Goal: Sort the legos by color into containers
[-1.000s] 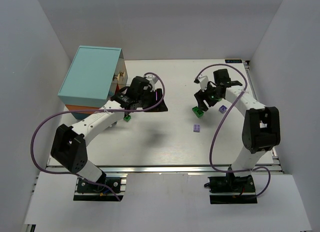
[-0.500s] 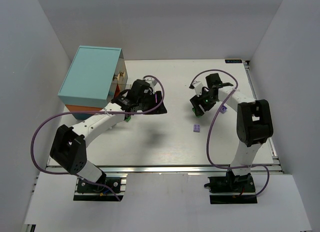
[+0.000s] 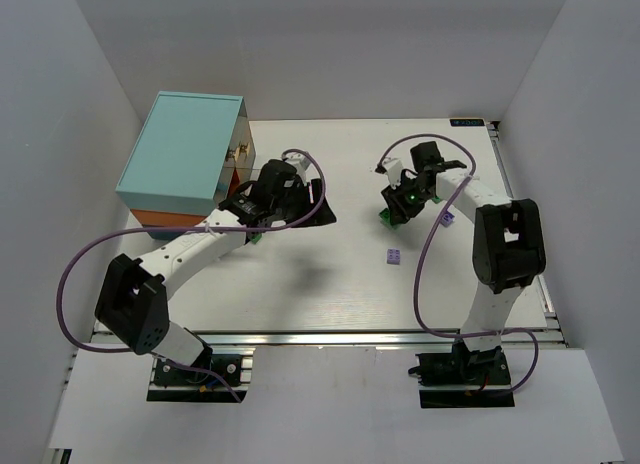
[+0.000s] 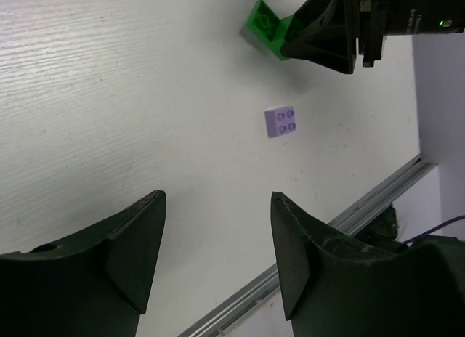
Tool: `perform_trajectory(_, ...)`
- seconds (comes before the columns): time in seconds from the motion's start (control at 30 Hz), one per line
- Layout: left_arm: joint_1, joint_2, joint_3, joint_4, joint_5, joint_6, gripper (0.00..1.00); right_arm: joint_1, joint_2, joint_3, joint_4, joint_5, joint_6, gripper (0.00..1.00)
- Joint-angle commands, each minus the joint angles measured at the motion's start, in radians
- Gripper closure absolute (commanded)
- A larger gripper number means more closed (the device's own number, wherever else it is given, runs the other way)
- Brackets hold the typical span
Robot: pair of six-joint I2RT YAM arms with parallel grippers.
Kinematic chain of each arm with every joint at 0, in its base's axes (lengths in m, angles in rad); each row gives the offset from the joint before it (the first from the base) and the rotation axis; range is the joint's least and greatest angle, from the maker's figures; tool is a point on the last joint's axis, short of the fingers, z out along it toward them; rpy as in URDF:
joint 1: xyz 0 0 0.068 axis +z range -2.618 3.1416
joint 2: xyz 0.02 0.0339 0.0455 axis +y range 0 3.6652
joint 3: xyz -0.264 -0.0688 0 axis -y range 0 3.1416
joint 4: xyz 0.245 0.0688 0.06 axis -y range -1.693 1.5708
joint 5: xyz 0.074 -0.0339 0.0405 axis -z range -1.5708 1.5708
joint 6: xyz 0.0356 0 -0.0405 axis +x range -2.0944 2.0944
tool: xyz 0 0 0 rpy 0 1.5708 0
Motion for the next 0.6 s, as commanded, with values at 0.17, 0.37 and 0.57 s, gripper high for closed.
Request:
perform_trajectory(0.17,0.014,0.019,-0.005,0.273,0.157,-0.129,0.25,-0.013,-0.171,0.104,-0.109,-0.534,-0.242,1.00)
perform_trajectory(0.37,0.014,0.081,0.049,0.370,0.259,-0.193,0.23,-0.004,-0.226,0.077,-0.100,-0.689,-0.351,1.00)
perform_trajectory(0.57,0.014,0.122,0.078,0.436,0.299,-0.227,0.21,0.005,-0.246,0.077,-0.146,-0.747,-0.449,1.00)
